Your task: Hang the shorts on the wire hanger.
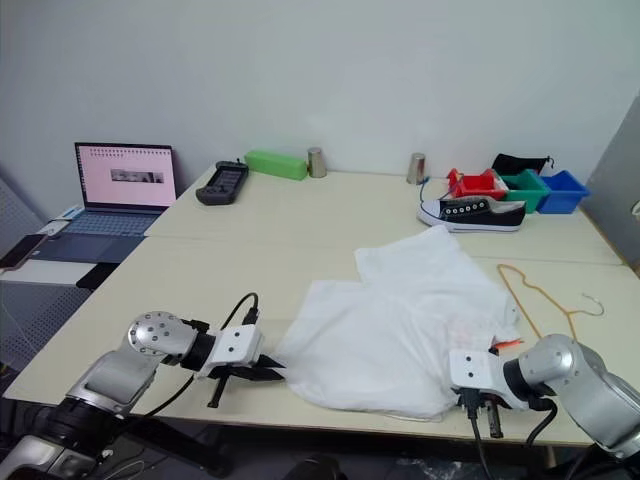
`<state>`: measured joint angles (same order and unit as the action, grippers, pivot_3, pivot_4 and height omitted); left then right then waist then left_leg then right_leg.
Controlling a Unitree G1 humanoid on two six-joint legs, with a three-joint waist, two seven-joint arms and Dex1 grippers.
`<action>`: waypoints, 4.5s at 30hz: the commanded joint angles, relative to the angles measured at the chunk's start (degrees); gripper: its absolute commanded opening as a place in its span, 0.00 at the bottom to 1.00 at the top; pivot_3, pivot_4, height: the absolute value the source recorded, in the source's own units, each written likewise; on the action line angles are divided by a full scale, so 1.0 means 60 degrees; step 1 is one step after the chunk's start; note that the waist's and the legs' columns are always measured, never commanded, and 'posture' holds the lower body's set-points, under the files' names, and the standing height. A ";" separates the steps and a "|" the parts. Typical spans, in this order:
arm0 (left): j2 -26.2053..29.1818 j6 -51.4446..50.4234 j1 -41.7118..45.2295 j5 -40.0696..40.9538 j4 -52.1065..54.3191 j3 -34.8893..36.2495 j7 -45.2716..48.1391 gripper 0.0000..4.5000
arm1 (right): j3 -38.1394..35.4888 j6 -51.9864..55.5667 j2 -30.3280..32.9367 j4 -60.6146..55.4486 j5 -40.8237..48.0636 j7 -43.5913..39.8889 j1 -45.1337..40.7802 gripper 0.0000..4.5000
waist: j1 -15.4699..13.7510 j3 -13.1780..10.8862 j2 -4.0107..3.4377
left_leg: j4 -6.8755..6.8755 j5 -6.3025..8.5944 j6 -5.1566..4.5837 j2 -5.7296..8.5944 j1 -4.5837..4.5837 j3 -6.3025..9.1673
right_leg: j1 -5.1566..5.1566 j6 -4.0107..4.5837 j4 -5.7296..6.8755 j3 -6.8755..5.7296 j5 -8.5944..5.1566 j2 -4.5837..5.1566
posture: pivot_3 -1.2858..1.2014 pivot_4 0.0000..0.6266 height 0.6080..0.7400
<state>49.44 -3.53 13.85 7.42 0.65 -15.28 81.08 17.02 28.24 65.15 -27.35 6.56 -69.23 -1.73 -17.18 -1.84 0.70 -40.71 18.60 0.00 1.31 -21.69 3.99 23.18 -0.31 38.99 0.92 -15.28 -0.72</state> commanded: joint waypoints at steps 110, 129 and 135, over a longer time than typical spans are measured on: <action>0.0958 -0.0500 0.4193 -0.1629 -0.1541 -0.0385 0.1894 0.01 | 0.0429 -0.1045 -0.4763 0.5319 -0.2969 0.2395 -0.5868 0.00 | 0.0148 -0.0081 0.0126 | 0.0136 -0.0073 0.0162 -0.0138 0.0159 -0.0199 | 0.0128 0.0319 0.0011 -0.0285 0.0226 -0.0095 | 0.70 0.00 1.00; 0.2402 -0.2338 0.1122 0.0280 0.2377 -0.0116 0.1866 0.01 | 0.1036 -0.1274 -0.3263 0.3223 -0.2520 0.0052 -0.4100 0.00 | -0.0580 -0.0090 0.0106 | 0.0127 -0.0042 0.0114 -0.0144 0.0145 -0.0215 | 0.0142 0.0238 -0.0005 -0.0275 0.0178 -0.0081 | 0.70 0.00 1.00; 0.2043 -0.1922 0.1490 0.0065 0.1729 -0.0362 0.1809 0.22 | 0.1055 -0.0987 -0.2828 0.2755 -0.2217 -0.0538 -0.3775 0.21 | -0.0714 -0.0092 0.0102 | 0.0126 -0.0042 0.0115 -0.0141 0.0144 -0.0234 | 0.0142 0.0238 -0.0009 -0.0280 0.0178 -0.0088 | 0.69 0.00 1.00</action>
<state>61.63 -16.78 21.22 8.66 12.82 -17.74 91.87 24.42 21.84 46.73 -8.04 -7.80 -70.70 -24.72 -21.46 -2.39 1.31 -39.95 18.36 0.68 0.47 -20.82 2.57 24.03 1.12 38.93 -0.77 -14.21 -1.25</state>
